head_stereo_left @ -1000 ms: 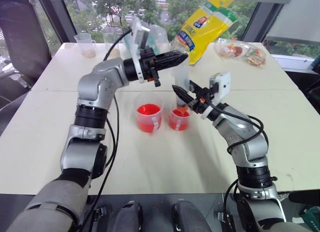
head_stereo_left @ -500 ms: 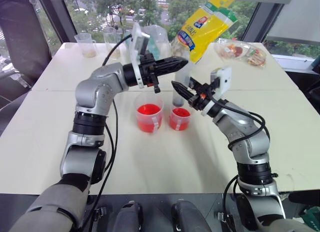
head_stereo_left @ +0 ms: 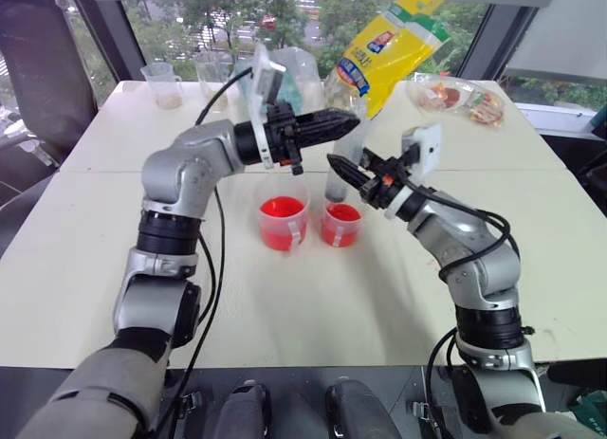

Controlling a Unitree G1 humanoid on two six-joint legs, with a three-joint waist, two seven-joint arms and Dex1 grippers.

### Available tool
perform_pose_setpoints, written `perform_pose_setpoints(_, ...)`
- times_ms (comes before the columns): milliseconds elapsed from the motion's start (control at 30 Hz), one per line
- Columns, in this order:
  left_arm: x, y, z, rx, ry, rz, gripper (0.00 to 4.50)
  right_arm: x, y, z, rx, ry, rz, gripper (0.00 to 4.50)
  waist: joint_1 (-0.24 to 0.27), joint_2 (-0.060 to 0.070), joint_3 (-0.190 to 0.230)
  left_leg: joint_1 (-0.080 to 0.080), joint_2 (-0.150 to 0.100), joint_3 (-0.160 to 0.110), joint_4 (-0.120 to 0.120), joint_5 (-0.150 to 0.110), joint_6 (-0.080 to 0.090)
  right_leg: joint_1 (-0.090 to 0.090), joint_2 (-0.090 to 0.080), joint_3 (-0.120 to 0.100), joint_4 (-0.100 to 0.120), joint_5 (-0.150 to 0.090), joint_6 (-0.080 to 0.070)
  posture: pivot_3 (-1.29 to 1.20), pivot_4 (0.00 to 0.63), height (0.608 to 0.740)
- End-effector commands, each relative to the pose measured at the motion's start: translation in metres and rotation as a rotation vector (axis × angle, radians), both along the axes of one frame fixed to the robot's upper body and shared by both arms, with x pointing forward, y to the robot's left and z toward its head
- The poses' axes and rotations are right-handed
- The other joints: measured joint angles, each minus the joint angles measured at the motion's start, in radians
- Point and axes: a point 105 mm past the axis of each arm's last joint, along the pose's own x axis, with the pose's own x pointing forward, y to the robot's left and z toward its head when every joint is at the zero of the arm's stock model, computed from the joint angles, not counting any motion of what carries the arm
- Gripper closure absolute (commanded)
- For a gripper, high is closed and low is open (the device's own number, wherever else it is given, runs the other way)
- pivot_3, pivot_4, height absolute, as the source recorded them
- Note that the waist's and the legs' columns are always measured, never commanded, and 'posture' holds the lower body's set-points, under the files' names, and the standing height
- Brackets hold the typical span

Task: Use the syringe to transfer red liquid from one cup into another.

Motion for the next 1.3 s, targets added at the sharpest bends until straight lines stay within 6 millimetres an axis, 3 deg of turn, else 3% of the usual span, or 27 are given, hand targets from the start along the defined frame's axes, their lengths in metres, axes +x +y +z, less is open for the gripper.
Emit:
perform_pose_setpoints(33, -0.003, 0.005, 0.008, -0.004, -0.020, 0.009, 2.18, -0.018, 0.006, 0.042, 0.022, -0.156, 0.062, 3.14, -0.001, 0.000, 0.000, 0.000, 0.000, 0.000, 0.000, 0.000, 0.000, 0.000, 0.000, 0.000, 0.000, 0.000, 0.000, 0.00, 0.150, 0.740)
perform_pose_setpoints(167, -0.004, 0.011, 0.018, -0.022, -0.053, 0.033, 0.06, -0.019, 0.004, 0.040, 0.009, -0.141, 0.071, 3.14, -0.001, 0.000, 0.000, 0.000, 0.000, 0.000, 0.000, 0.000, 0.000, 0.000, 0.000, 0.000, 0.000, 0.000, 0.000, 0.00, 0.150, 0.740)
perform_pose_setpoints(300, -0.007, 0.026, 0.034, -0.060, -0.092, 0.070, 0.06, -0.021, 0.003, 0.038, -0.001, -0.124, 0.084, 3.14, -0.001, 0.000, 0.000, 0.000, 0.000, 0.000, 0.000, 0.000, 0.000, 0.000, 0.000, 0.000, 0.000, 0.000, 0.000, 0.00, 0.150, 0.740)
perform_pose_setpoints(433, -0.011, 0.053, 0.046, -0.081, -0.124, 0.143, 0.06, -0.022, 0.002, 0.036, -0.013, -0.101, 0.098, 3.14, -0.003, 0.000, 0.000, 0.000, 0.000, 0.000, 0.000, 0.000, 0.000, 0.000, 0.000, 0.000, 0.000, 0.000, 0.000, 0.00, 0.150, 0.740)
perform_pose_setpoints(567, -0.017, 0.082, 0.042, -0.032, -0.145, 0.231, 0.06, -0.022, -0.001, 0.039, -0.025, -0.089, 0.099, 3.14, -0.002, 0.000, 0.000, 0.000, 0.000, 0.000, 0.000, 0.000, 0.000, 0.000, 0.000, 0.000, 0.000, 0.000, 0.000, 0.00, 0.150, 0.740)
perform_pose_setpoints(700, -0.019, 0.098, 0.032, 0.016, -0.139, 0.288, 0.06, -0.016, -0.012, 0.051, -0.025, -0.073, 0.081, 3.14, 0.001, 0.000, 0.000, 0.000, 0.000, 0.000, 0.000, 0.000, 0.000, 0.000, -0.001, 0.000, 0.000, 0.000, 0.000, 0.00, 0.150, 0.740)
perform_pose_setpoints(867, -0.025, 0.113, 0.006, 0.075, -0.093, 0.354, 0.06, 0.020, -0.065, 0.083, -0.056, 0.091, -0.128, 3.14, 0.003, 0.000, 0.000, 0.000, 0.000, 0.000, 0.000, 0.000, 0.000, 0.000, -0.002, 0.000, 0.000, 0.000, 0.000, 0.00, 0.150, 0.740)
perform_pose_setpoints(1033, -0.034, 0.108, -0.011, 0.109, -0.081, 0.355, 0.06, 0.039, -0.102, 0.062, -0.157, 0.413, -0.263, 3.14, 0.004, 0.000, 0.000, 0.000, 0.000, 0.000, -0.001, -0.001, 0.001, 0.000, -0.002, 0.000, -0.002, 0.000, 0.000, 0.00, 0.150, 0.740)
perform_pose_setpoints(1133, -0.038, 0.105, -0.017, 0.114, -0.073, 0.353, 0.06, 0.043, -0.117, 0.025, -0.292, 0.627, -0.322, 3.14, 0.000, 0.000, 0.000, 0.000, 0.000, 0.001, -0.002, -0.001, 0.002, 0.000, -0.002, 0.001, -0.003, 0.000, 0.000, 0.00, 0.150, 0.740)
perform_pose_setpoints(1300, -0.041, 0.105, -0.019, 0.108, -0.071, 0.364, 0.06, 0.044, -0.131, -0.016, -0.368, 0.834, -0.371, 3.14, -0.003, 0.001, 0.000, -0.001, 0.000, 0.001, -0.002, -0.001, 0.002, -0.001, -0.001, 0.001, -0.003, 0.000, 0.000, 0.00, 0.150, 0.740)
